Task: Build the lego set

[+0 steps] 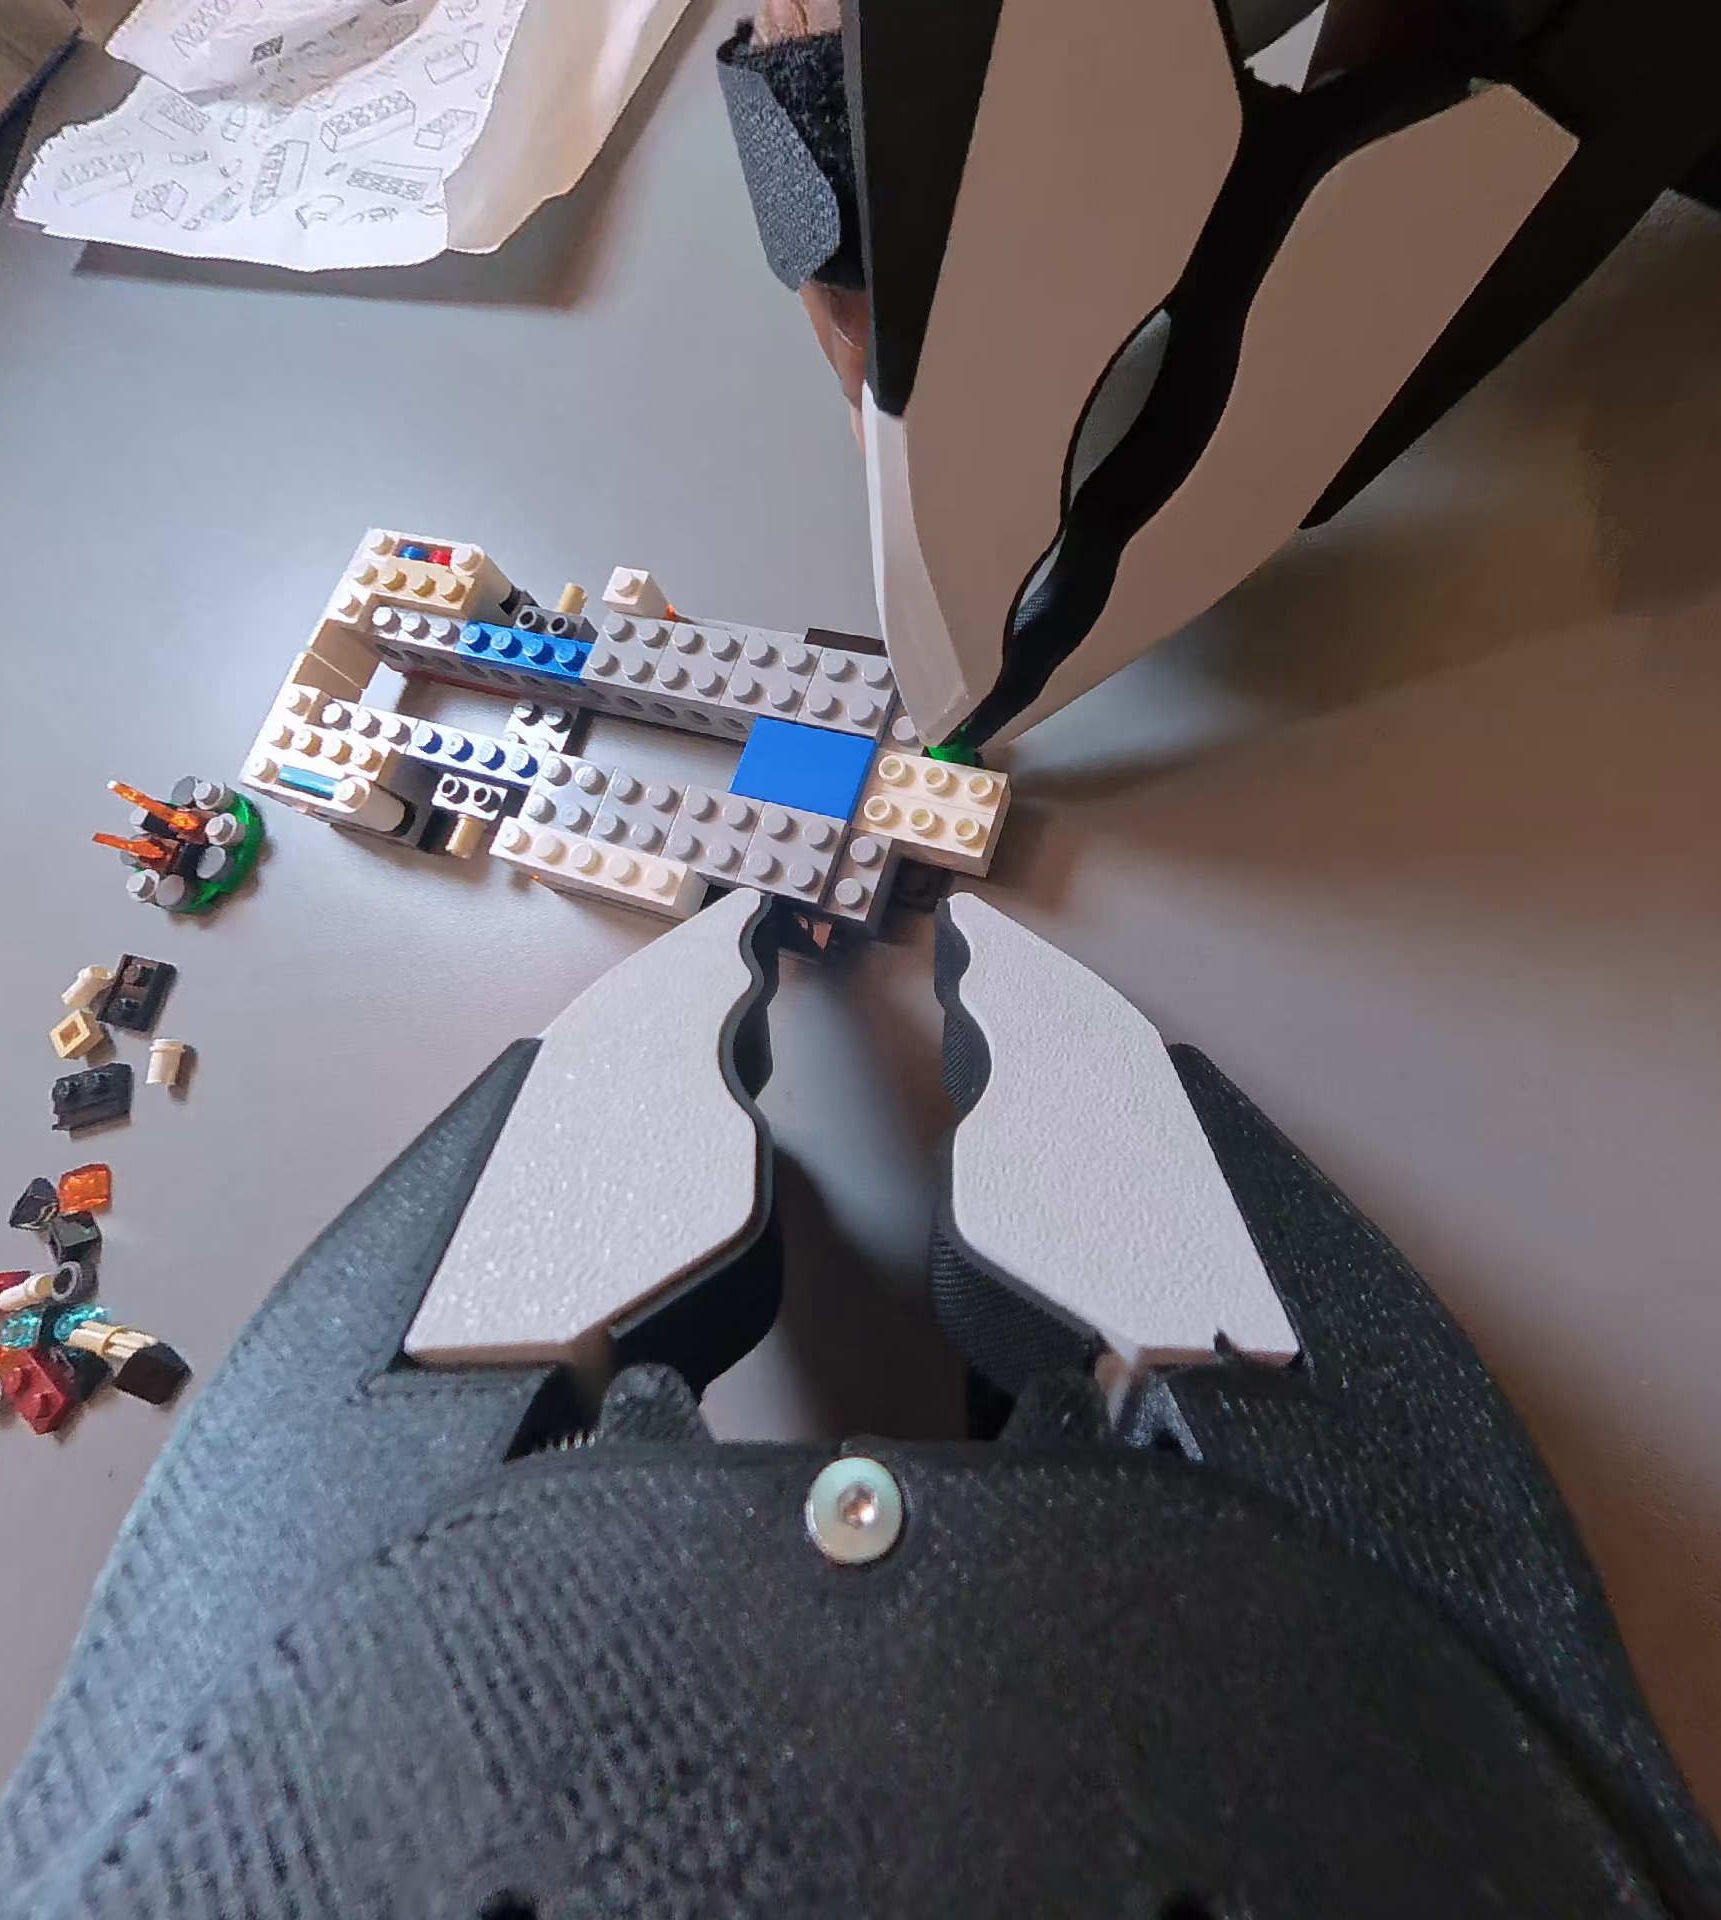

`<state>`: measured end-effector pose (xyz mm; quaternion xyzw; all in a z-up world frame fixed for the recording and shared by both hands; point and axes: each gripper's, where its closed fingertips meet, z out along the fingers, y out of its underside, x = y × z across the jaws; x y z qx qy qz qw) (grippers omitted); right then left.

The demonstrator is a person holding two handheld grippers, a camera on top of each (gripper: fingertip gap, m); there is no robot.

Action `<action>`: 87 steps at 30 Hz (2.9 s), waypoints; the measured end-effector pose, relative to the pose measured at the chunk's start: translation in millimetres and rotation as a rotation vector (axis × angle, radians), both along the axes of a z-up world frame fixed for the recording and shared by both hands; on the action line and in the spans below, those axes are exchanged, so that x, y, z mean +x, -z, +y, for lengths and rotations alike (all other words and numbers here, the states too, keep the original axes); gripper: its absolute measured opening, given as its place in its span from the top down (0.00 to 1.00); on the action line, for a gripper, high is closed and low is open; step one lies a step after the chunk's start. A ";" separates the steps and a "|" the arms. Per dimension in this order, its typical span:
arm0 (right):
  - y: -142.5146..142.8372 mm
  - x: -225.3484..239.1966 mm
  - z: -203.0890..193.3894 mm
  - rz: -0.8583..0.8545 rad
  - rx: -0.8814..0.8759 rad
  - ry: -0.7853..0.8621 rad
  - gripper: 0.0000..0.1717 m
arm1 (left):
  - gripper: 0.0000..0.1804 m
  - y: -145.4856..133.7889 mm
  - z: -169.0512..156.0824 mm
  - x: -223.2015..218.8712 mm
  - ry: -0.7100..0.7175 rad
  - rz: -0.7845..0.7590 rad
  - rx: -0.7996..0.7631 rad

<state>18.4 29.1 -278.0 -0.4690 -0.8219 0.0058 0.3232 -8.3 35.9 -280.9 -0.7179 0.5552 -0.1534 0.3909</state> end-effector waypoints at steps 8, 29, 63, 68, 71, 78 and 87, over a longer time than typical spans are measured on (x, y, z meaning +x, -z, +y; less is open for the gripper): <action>0.1 -0.2 0.6 -0.022 0.013 -0.014 0.97 | 0.84 0.2 0.4 -0.2 0.000 0.004 0.003; -88.9 75.2 64.1 0.966 -0.312 0.458 0.99 | 1.00 -163.6 -2.3 -192.3 -0.642 -0.431 0.417; -93.1 63.0 72.4 0.986 -0.405 0.462 0.98 | 0.87 -34.2 133.4 -177.5 -0.533 0.096 -0.018; -88.8 63.0 68.2 0.967 -0.414 0.436 0.98 | 0.87 2.3 173.0 -164.0 -0.516 0.121 -0.198; -85.1 63.7 65.9 0.954 -0.410 0.426 0.98 | 0.90 4.6 180.7 -159.9 -0.518 0.127 -0.228; -86.5 63.6 65.4 0.965 -0.424 0.409 0.98 | 0.94 4.4 181.3 -157.8 -0.513 0.165 -0.209; -97.8 32.8 47.5 0.852 -0.246 0.205 0.97 | 0.94 -85.8 73.7 -54.9 -0.206 -0.517 -0.369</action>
